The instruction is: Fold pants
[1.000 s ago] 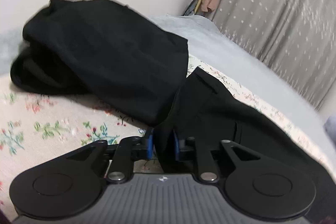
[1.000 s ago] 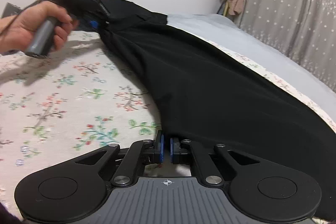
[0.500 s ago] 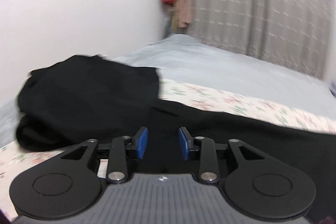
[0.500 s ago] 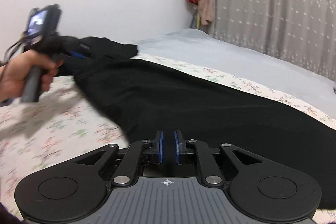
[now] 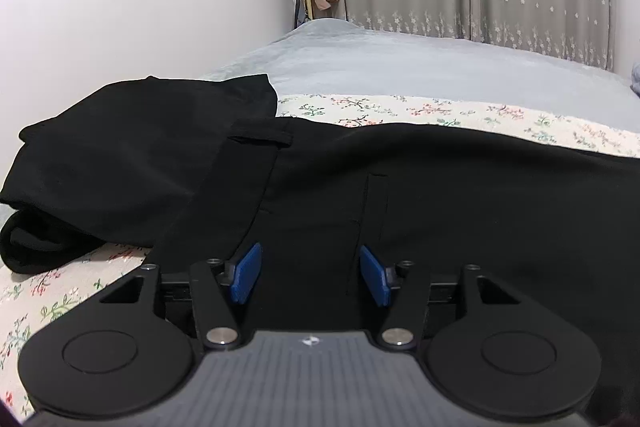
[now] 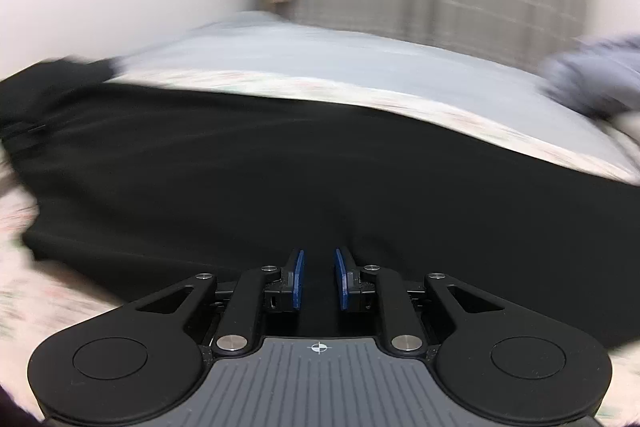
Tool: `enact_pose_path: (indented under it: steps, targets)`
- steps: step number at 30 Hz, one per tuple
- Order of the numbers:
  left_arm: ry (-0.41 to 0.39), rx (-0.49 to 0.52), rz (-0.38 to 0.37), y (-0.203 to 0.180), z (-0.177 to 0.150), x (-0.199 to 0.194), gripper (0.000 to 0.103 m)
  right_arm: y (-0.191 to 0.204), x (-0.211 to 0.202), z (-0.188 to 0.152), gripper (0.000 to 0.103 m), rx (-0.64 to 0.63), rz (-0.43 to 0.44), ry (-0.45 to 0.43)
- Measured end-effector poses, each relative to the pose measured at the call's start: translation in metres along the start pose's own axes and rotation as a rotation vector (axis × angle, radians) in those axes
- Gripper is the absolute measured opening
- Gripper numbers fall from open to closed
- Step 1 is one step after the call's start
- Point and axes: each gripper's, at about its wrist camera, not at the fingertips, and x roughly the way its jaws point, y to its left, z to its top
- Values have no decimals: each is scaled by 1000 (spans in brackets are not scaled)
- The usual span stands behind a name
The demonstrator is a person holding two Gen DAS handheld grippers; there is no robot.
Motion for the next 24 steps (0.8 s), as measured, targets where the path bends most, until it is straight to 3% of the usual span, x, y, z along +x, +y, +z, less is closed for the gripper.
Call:
enact_pose_path:
  steps: [6, 8, 9, 10, 11, 13, 17, 20, 24]
  targets:
    - [-17, 39, -62, -38, -8, -20, 65, -150, -30, -31, 20, 364, -336, 3]
    - [-22, 46, -87, -58, -10, -29, 69, -194, -46, -46, 34, 515, -435, -13]
    - [-25, 48, -95, -70, -11, -32, 71, -213, -53, -54, 56, 608, -466, -29]
    - [-28, 48, -96, -81, -12, -36, 77, -230, -62, -62, 63, 698, -474, -65]
    - [-26, 41, -91, -91, -13, -38, 83, -244, -70, -69, 63, 786, -473, -108]
    - [-8, 0, -111, -113, -15, -45, 83, -269, -80, -82, 63, 925, -456, -164]
    - [29, -79, -172, -142, -15, -53, 83, -301, -82, -92, 63, 1086, -418, -236]
    - [43, -61, -178, -157, -18, -47, 83, -315, -76, -92, 63, 1121, -416, -247]
    - [78, -72, -152, -155, -29, -36, 85, -323, -65, -85, 62, 1066, -448, -228]
